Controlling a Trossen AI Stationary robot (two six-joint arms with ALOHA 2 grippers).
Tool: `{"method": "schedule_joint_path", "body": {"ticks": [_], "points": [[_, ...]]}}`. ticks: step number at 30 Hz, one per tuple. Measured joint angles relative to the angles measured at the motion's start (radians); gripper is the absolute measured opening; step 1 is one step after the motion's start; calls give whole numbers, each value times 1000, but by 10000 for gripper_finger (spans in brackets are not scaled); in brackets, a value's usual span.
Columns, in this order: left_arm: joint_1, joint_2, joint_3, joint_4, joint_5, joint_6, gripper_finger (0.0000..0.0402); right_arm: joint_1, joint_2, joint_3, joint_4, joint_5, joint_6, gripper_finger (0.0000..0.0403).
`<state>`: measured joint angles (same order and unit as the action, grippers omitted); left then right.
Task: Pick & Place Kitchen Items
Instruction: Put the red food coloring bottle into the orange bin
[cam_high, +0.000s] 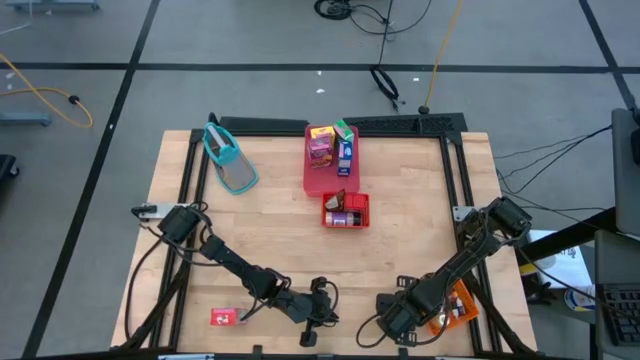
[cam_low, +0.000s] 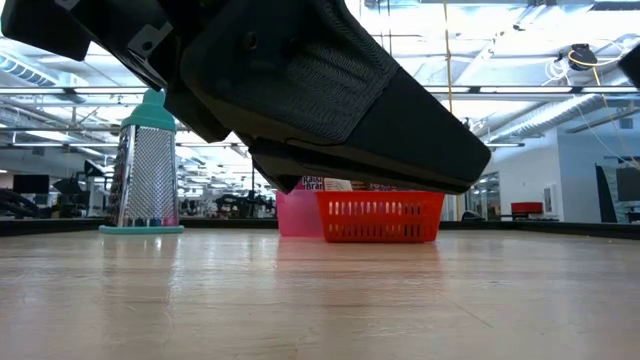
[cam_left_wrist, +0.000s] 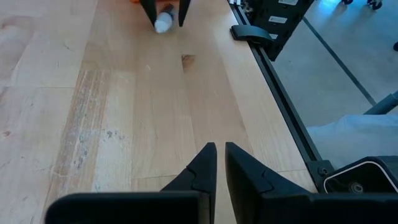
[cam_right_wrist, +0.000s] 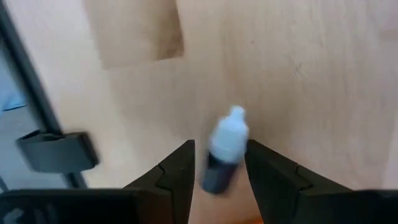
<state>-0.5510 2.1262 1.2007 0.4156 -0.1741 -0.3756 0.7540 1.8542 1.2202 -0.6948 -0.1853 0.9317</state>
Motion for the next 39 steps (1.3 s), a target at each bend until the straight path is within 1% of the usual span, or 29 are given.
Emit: {"method": "schedule_joint_path", "body": {"ticks": [3, 8, 10, 12, 16, 17, 25, 29, 31, 36, 39], "points": [[0, 0, 0, 0, 0, 0, 33, 0, -6, -47, 77, -5, -1, 132], [0, 0, 0, 0, 0, 0, 33, -2, -8, -73, 87, 0, 23, 131], [0, 0, 0, 0, 0, 0, 33, -2, -7, -79, 82, -1, 27, 123], [0, 0, 0, 0, 0, 0, 33, 2, -6, -83, 81, 1, 34, 108], [0, 0, 0, 0, 0, 0, 33, 6, -5, -89, 80, 6, 44, 59], [0, 0, 0, 0, 0, 0, 33, 6, -4, -89, 80, 5, 44, 53], [0, 0, 0, 0, 0, 0, 33, 6, -20, -69, 78, 5, 25, 53], [0, 0, 0, 0, 0, 0, 33, 8, -69, -70, 48, 4, 24, 53], [0, 0, 0, 0, 0, 1, 33, 12, -116, -70, 21, 26, 28, 53], [0, 0, 0, 0, 0, 1, 33, 27, -231, -69, -21, 114, 49, 53], [0, 0, 0, 0, 0, 1, 33, 57, -308, -68, -55, 180, 75, 53]]}}
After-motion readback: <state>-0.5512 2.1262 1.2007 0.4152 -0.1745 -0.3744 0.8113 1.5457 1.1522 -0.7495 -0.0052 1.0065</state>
